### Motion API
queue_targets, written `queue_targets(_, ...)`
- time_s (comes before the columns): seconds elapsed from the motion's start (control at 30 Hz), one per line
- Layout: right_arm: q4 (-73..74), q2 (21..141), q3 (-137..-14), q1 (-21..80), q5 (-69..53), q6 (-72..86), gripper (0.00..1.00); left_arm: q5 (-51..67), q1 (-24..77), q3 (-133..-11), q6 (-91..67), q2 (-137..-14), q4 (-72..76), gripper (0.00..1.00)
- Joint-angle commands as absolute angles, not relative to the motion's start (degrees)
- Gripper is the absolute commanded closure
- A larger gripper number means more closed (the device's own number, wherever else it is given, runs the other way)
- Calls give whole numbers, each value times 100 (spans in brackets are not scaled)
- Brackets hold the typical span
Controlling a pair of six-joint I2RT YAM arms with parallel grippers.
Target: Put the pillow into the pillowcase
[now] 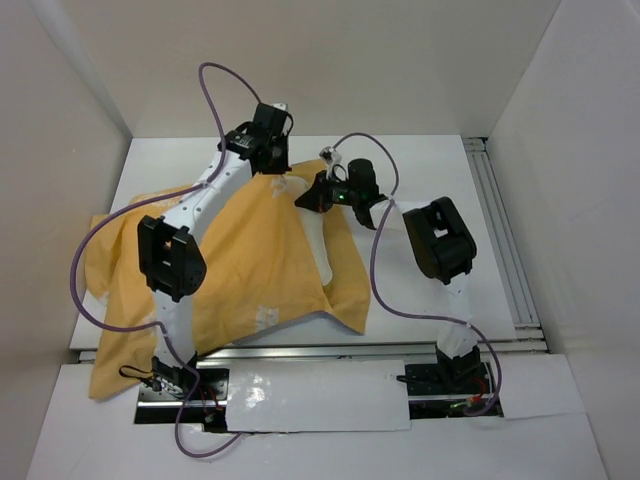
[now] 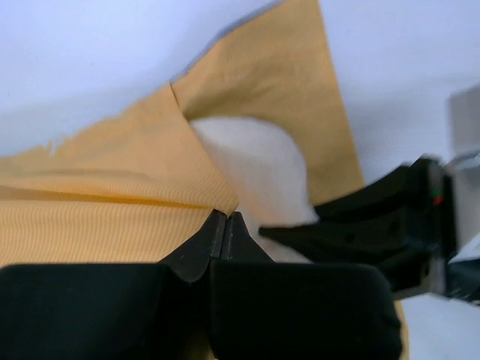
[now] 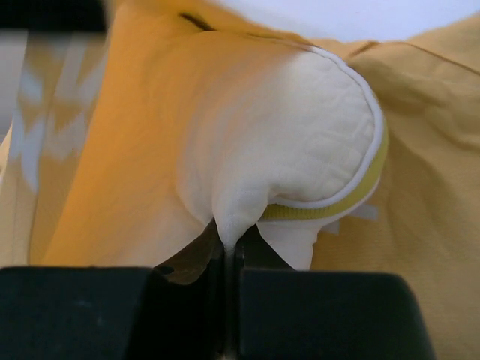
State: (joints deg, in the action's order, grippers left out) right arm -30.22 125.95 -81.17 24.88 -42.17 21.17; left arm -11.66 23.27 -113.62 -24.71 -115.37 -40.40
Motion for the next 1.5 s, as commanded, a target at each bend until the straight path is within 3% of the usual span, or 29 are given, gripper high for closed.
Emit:
queue_targets(0.0,-4541,11735,-7411,2663,-5369,1881,100,-853,2539,-12023,-2268,-11110,-3542,100)
queue_targets(0.13,-6857,10865,-6277,2716,-5704,2126,100,-616,2978,-12462,-2040,-10899,-3542,100)
queue_targets(0.3,-8330,10617,-6012,2716,-5537,2829,100,-590,3743,-12788,-1653,-10680,-3594,100)
queue_targets(0.5,-8042,10256,-6012,2716,-5055,2619,100,-607,4622,-12543,-1486,-10318,-3543,100)
queue_targets(0.73,-9703,11389,-5520,3163,-3886,3902,100,-344,5106,-12542,-1371,-10353,-3480,100)
queue_targets(0.93,-9368,11830,-5301,3533,-3226,3551,100,166,5106,-12612,-1125,-10529,-3655,100)
queue_targets(1.07,-9370,10964,-4625,3376,-2997,3349,100,18,4635,-12341,-1326,-10329,-3814,100)
queue_targets(1.2,-8783,9759,-3825,2788,-3163,3244,100,245,3737,-11269,-1757,-9748,-3253,100)
queue_targets(1.23,-8424,9208,-3823,2699,-3303,3165,100,298,3431,-11146,-1827,-9677,-3182,100)
queue_targets(1.37,-4556,7982,-4516,2794,-3778,1866,100,439,2919,-10986,-1828,-9615,-3120,100)
queue_targets(1.47,-3877,7420,-4650,3154,-3623,1257,100,843,2865,-11161,-1767,-9790,-3120,100)
